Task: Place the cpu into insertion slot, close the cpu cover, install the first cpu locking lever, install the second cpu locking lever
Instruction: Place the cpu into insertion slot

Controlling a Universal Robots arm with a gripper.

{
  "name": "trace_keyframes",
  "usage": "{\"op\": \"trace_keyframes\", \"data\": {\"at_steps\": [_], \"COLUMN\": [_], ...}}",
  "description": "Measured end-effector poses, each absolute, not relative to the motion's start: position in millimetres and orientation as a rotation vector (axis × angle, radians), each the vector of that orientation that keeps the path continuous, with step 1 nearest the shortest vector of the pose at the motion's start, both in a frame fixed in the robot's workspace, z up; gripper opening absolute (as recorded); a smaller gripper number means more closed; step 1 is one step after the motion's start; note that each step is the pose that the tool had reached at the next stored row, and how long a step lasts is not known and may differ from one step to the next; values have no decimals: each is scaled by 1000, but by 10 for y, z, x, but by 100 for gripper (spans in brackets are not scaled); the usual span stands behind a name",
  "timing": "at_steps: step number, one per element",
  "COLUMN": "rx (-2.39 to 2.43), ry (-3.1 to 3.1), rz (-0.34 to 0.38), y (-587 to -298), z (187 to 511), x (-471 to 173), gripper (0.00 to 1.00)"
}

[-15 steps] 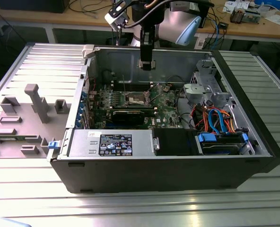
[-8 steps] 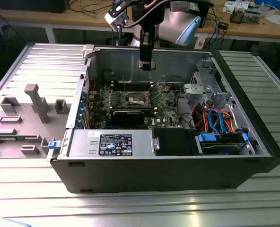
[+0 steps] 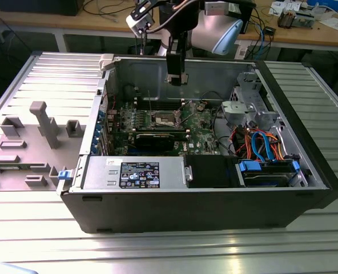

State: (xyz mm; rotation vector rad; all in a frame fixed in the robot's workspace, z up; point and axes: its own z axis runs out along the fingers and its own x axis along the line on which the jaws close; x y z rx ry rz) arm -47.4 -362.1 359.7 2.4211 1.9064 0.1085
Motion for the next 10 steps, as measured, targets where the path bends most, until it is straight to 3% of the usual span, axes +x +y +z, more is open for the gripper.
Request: {"op": "trace_keyframes", "data": {"at_steps": [10], "rx": [2434], "ry": [1888], "rz": [108], "y": [-3621], "z": [3595], "x": [-474], "gripper": [55]}}
